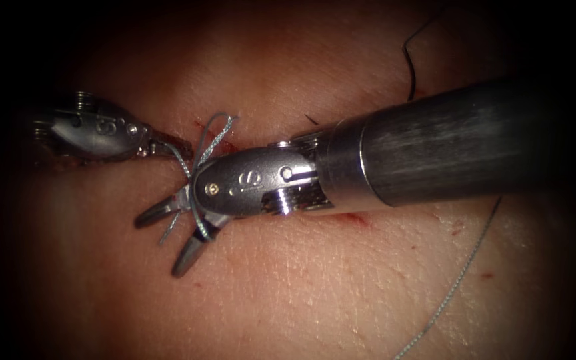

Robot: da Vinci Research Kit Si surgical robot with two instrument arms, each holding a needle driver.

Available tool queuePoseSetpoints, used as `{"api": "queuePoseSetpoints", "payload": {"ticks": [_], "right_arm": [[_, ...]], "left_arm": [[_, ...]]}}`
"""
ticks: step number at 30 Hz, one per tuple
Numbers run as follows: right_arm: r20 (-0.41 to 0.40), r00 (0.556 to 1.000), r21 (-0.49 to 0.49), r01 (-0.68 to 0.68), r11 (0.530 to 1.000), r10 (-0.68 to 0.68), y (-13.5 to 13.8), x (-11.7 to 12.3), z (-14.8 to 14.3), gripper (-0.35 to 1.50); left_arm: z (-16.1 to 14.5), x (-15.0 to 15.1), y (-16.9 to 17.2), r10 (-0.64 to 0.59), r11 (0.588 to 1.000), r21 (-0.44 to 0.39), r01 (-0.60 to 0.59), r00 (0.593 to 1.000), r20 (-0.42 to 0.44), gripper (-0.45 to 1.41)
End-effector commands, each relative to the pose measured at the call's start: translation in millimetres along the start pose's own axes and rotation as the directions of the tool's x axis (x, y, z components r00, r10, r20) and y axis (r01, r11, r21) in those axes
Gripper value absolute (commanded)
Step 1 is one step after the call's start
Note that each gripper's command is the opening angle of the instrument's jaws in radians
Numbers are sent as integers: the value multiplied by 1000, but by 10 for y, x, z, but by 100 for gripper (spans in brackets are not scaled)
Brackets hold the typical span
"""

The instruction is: Wound Closure

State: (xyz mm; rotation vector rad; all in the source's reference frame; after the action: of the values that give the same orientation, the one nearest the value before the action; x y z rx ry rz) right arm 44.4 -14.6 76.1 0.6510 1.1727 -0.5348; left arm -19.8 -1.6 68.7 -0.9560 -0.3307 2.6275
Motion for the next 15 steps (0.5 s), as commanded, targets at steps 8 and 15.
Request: {"api": "queuePoseSetpoints", "payload": {"ticks": [8,15], "right_arm": [[208,978,-66,16,998,-1,20,-22,1,91],[267,964,-9,7,1000,-4,17,-21,4,-35]], "left_arm": [[0,-3,12,4,1000,-14,-4,1000,0,-45],[-18,-4,18,5,1000,-9,-5,1000,6,-45]]}}
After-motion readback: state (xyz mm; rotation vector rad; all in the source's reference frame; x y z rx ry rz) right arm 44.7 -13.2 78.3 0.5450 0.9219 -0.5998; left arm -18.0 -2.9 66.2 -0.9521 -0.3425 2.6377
